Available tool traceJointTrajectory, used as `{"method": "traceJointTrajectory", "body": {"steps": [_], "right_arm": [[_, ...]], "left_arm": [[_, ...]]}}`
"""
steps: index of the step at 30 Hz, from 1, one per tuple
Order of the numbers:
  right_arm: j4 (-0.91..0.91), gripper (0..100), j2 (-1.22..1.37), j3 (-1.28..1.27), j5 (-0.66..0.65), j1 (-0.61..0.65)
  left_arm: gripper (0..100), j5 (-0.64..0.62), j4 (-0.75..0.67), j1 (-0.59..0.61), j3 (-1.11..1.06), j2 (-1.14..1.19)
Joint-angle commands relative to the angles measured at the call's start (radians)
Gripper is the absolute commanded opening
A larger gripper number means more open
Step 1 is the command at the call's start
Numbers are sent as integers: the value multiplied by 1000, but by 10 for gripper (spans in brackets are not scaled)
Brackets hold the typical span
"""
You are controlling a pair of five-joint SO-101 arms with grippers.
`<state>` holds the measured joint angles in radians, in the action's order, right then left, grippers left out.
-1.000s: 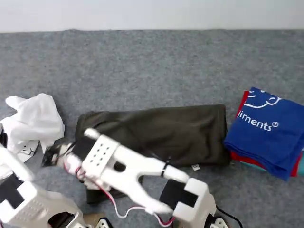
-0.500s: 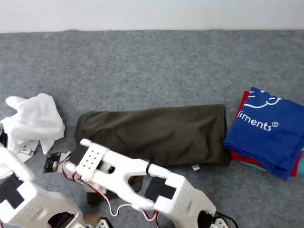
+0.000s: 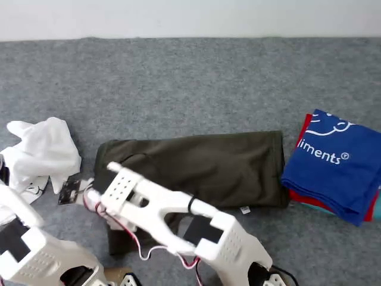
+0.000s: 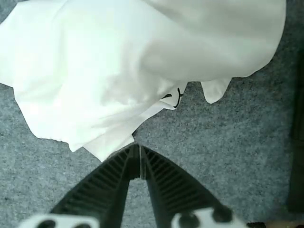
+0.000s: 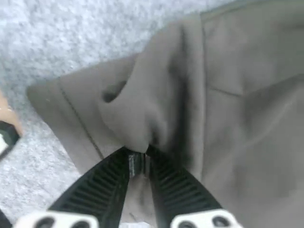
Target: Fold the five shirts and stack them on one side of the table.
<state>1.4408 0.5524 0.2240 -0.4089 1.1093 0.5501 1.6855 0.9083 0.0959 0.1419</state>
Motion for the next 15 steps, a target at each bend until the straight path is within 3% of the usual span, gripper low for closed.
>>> {"method": "traceJointTrajectory", "body": {"steps": [1,15], "right_arm": [[8,10,-99,51,-52,-81],[-28,12,-85,137,-117,-265]], "left_arm": [[14,9,-17,0,10,-9],[14,5,-18,-58,10,-9]]}}
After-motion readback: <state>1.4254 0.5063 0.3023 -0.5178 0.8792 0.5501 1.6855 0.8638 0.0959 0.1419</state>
